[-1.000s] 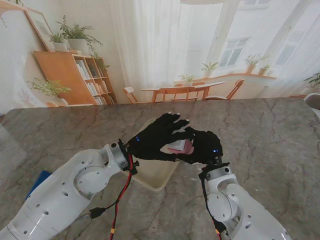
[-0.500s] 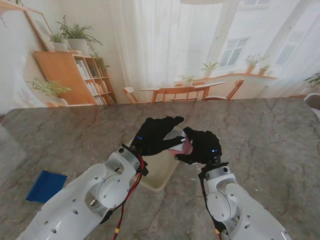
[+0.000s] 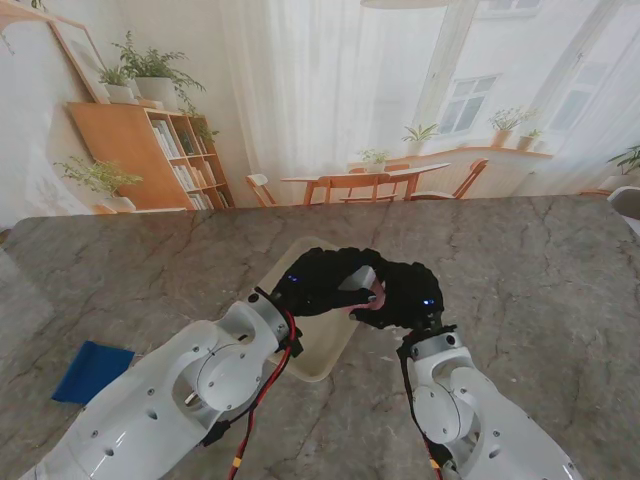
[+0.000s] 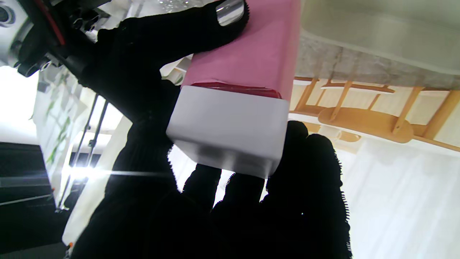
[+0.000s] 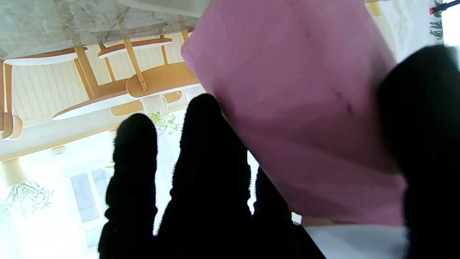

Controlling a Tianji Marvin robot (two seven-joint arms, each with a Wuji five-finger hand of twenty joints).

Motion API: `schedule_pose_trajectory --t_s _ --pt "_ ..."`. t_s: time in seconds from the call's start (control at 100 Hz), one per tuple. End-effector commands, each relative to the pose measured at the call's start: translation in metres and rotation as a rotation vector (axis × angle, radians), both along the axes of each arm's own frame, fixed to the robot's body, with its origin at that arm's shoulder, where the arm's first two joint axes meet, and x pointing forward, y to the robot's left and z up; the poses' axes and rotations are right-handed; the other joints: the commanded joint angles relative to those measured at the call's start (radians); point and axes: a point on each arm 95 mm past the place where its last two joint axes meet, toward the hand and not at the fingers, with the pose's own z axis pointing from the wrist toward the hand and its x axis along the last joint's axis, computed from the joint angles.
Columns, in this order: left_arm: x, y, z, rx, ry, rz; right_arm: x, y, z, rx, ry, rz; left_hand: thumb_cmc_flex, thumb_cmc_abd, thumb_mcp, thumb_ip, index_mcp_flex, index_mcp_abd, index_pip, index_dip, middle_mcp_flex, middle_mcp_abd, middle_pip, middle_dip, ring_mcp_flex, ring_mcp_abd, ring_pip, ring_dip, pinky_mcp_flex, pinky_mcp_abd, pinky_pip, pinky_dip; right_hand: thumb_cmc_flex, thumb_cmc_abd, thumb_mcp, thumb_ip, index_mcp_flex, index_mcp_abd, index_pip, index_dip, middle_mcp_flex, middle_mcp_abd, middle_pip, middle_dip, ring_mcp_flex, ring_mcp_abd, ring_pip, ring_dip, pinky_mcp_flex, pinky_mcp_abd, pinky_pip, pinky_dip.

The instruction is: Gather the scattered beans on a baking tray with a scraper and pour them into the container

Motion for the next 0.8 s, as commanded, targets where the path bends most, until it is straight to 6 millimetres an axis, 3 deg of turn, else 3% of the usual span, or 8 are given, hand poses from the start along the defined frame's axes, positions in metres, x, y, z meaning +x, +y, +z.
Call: schedule_pose_trajectory --t_s 0.0,0.2,0.28,0.35,0.41,0.51,0.66,0.79 --pt "-0.002 -0.004 -0.004 -0.031 0.026 -0.025 0.000 0.001 0.003 0.004 0.002 0.001 0.148 -0.033 0.035 -0.034 0.032 -0.026 0.033 0.025 0.052 -0.059 0.054 0.020 0.052 -0.126 0.041 -0.009 0.053 -0.127 0.022 -0.035 0.242 0.183 0.194 0.088 0.082 -0.195 0.166 0.054 0.107 -0.117 0.158 0.042 0.021 -0.026 0.009 -0.002 -0.010 0.022 0.030 0.016" --pt "-0.001 -0.001 -0.001 -0.059 -0.003 -0.105 0.000 0.000 0.003 0.015 0.004 -0.004 0.266 -0.100 0.120 -0.018 0.073 -0.054 0.060 0.060 0.086 -0.119 0.071 0.039 0.082 -0.205 -0.070 -0.145 0.087 -0.155 -0.105 -0.164 0.237 0.182 0.195 0.087 0.083 -0.202 0.164 0.054 0.108 -0.121 0.158 0.041 0.022 -0.030 0.008 -0.003 -0.010 0.019 0.028 0.016" --pt "0.000 0.003 0.000 -0.037 -0.033 -0.136 0.000 -0.001 0.003 0.020 0.004 -0.002 0.268 -0.158 0.239 -0.029 0.080 -0.070 0.069 0.073 0.097 -0.145 0.078 0.038 0.098 -0.224 -0.139 -0.105 0.092 -0.174 -0.166 -0.207 0.234 0.183 0.196 0.087 0.083 -0.206 0.164 0.055 0.108 -0.125 0.158 0.041 0.023 -0.033 0.007 -0.004 -0.010 0.015 0.028 0.016" --pt "0.001 0.006 0.000 -0.012 -0.065 -0.159 0.000 -0.001 0.003 0.028 0.003 0.000 0.263 -0.174 0.315 -0.033 0.091 -0.089 0.097 0.100 0.101 -0.168 0.082 0.038 0.094 -0.240 -0.212 -0.179 0.075 -0.168 -0.251 -0.251 0.232 0.184 0.197 0.086 0.082 -0.212 0.163 0.055 0.107 -0.128 0.157 0.041 0.022 -0.037 0.005 -0.004 -0.008 0.012 0.027 0.015" --pt "0.003 0.009 0.001 0.009 -0.099 -0.190 0.000 -0.001 0.003 0.033 0.002 0.002 0.247 -0.172 0.379 -0.036 0.101 -0.123 0.136 0.152 0.103 -0.200 0.081 0.035 0.090 -0.267 -0.263 -0.294 0.041 -0.162 -0.319 -0.280 0.230 0.185 0.198 0.085 0.081 -0.216 0.162 0.055 0.108 -0.132 0.156 0.041 0.023 -0.040 0.004 -0.005 -0.007 0.007 0.025 0.014" --pt "0.005 0.013 0.003 0.044 -0.154 -0.247 0.000 -0.001 0.003 0.042 0.003 0.005 0.248 -0.177 0.452 -0.039 0.107 -0.194 0.216 0.246 0.105 -0.260 0.071 0.019 0.095 -0.314 -0.312 -0.410 0.001 -0.177 -0.375 -0.303 0.227 0.187 0.198 0.084 0.081 -0.223 0.162 0.055 0.109 -0.135 0.155 0.042 0.023 -0.045 0.002 -0.005 -0.006 0.004 0.023 0.013" --pt "0.011 0.018 0.004 0.067 -0.217 -0.321 -0.001 -0.001 0.003 0.060 0.005 0.010 0.261 -0.198 0.571 -0.049 0.109 -0.290 0.429 0.407 0.129 -0.347 0.071 -0.005 0.121 -0.375 -0.356 -0.481 0.008 -0.216 -0.390 -0.330 0.220 0.188 0.200 0.083 0.081 -0.236 0.161 0.055 0.110 -0.147 0.152 0.044 0.025 -0.053 -0.003 -0.005 -0.002 -0.005 0.017 0.009" --pt "0.014 0.021 0.004 0.068 -0.243 -0.352 -0.002 -0.002 0.003 0.086 0.013 0.004 0.282 -0.266 0.663 -0.081 0.122 -0.356 0.617 0.437 0.177 -0.418 0.091 -0.006 0.154 -0.416 -0.366 -0.505 0.027 -0.219 -0.365 -0.374 0.216 0.188 0.201 0.082 0.080 -0.241 0.159 0.054 0.111 -0.150 0.149 0.045 0.026 -0.059 -0.007 -0.005 0.000 -0.011 0.014 0.007"
